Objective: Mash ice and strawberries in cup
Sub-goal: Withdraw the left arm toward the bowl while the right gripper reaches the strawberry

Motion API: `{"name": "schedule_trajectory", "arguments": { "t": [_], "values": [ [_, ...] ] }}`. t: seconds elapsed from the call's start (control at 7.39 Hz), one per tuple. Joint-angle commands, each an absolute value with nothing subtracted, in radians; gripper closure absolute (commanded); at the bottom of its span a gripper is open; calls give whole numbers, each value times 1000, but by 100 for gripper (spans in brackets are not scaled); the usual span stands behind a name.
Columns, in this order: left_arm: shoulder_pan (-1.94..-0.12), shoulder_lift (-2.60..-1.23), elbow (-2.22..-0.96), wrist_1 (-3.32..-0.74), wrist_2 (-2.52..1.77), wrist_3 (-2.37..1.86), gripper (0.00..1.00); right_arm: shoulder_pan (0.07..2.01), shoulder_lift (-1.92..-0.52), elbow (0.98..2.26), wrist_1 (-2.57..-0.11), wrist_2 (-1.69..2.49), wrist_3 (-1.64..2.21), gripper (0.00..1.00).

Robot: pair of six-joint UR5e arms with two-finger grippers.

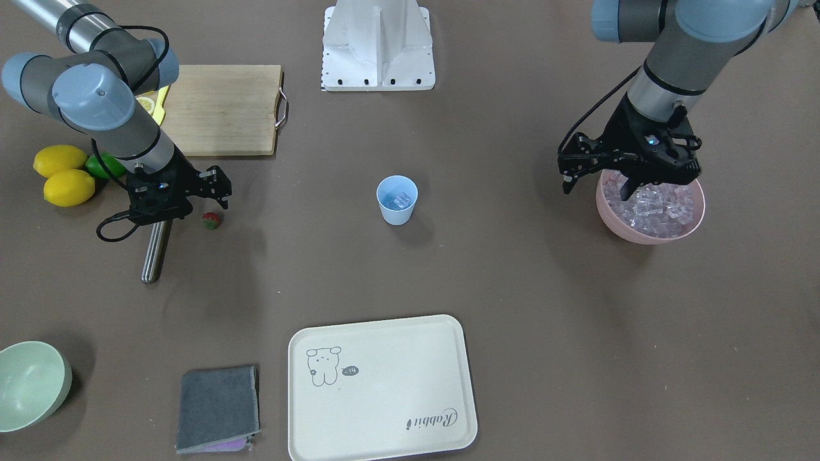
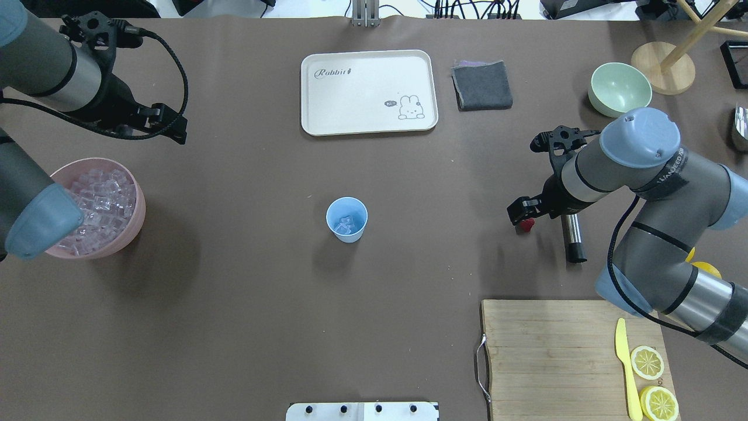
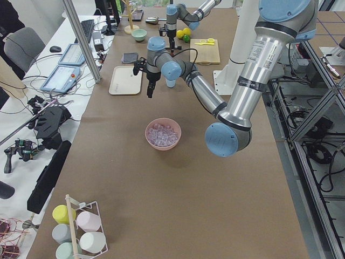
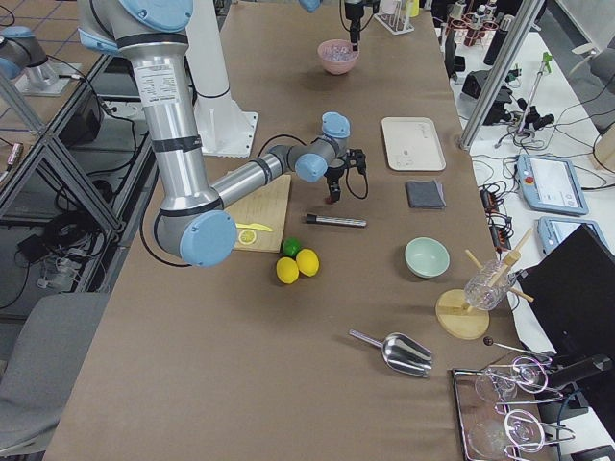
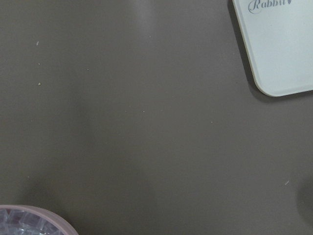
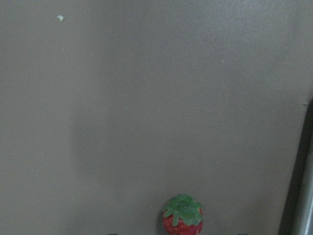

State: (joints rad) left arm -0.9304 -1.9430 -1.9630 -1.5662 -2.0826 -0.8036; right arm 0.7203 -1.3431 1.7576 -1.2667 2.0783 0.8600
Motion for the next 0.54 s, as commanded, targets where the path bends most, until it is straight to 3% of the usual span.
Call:
{"name": "schedule_trajectory", "arguments": {
  "t": [0.0,0.27,0.41],
  "values": [
    [-931,-1945,-1988,-1534,-2082,-804,3,706,-1336,1720,-1264,2069,859,19],
    [-930,-1944,-1982,-1534,-2080,-804,3,704,-1301,1688,-1267,2065,861,21],
    [-930,-1944,-1980,-1534,-2080,-802,3,704,-1295,1677,-1266,2065,861,29]
  ]
}}
